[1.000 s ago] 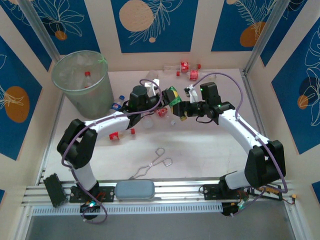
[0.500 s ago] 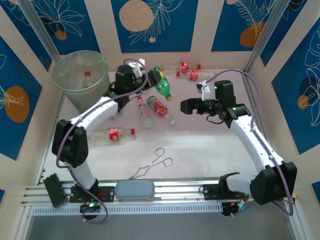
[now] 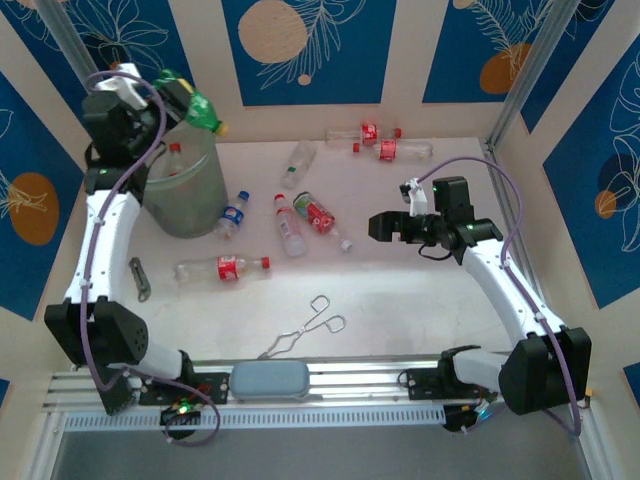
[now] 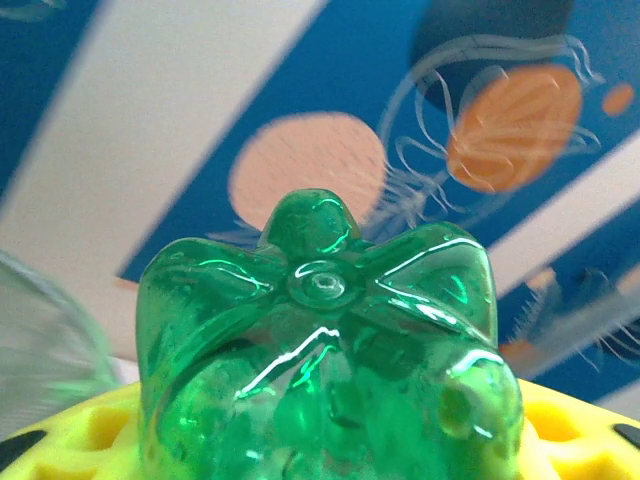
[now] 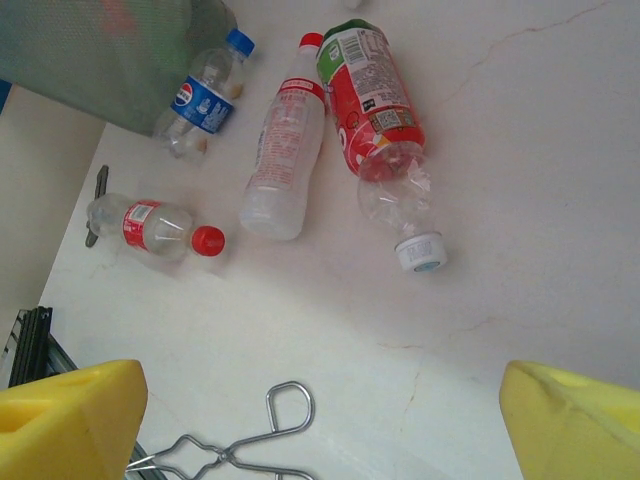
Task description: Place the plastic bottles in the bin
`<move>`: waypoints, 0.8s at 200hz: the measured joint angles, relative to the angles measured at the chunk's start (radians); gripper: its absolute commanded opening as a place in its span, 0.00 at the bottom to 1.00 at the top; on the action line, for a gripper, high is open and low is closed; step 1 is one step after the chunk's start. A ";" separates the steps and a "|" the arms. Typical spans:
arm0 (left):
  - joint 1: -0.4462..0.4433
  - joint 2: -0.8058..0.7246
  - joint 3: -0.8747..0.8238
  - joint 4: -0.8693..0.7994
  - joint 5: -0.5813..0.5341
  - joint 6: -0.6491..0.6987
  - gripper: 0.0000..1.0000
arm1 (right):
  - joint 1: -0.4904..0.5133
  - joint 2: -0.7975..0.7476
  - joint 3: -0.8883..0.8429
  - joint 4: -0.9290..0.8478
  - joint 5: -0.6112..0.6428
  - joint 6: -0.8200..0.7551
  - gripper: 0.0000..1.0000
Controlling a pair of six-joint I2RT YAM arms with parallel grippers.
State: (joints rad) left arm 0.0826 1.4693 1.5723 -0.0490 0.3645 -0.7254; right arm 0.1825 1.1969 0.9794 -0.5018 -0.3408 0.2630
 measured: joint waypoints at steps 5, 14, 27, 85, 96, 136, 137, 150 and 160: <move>0.020 -0.002 0.000 -0.011 -0.014 0.010 0.00 | 0.000 0.000 0.000 0.000 0.000 0.000 0.91; 0.045 -0.002 0.003 -0.036 -0.037 0.032 0.00 | 0.000 0.000 0.000 0.000 0.000 0.000 0.91; 0.079 0.001 0.008 -0.083 -0.076 0.072 0.00 | 0.000 0.000 0.000 0.000 0.000 0.000 0.91; 0.108 0.109 0.112 -0.251 -0.187 0.246 0.00 | -0.002 -0.004 0.000 0.021 -0.004 0.001 0.91; 0.108 0.141 0.128 -0.280 -0.190 0.276 0.00 | -0.002 -0.004 0.000 0.021 -0.004 0.001 0.91; 0.108 0.246 0.142 -0.378 -0.189 0.376 0.00 | -0.003 -0.004 0.000 0.019 -0.003 0.000 0.91; 0.108 0.249 0.142 -0.380 -0.189 0.380 0.00 | -0.004 -0.004 0.000 0.019 -0.003 0.000 0.91; 0.108 0.269 0.142 -0.403 -0.182 0.404 0.00 | -0.006 -0.004 0.000 0.019 -0.003 0.001 0.91; 0.108 0.280 0.143 -0.417 -0.174 0.422 0.00 | -0.006 -0.004 0.000 0.019 -0.001 0.001 0.91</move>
State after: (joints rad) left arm 0.1905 1.7496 1.7153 -0.4664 0.1905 -0.3038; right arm 0.1761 1.1927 0.9798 -0.4831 -0.3420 0.2638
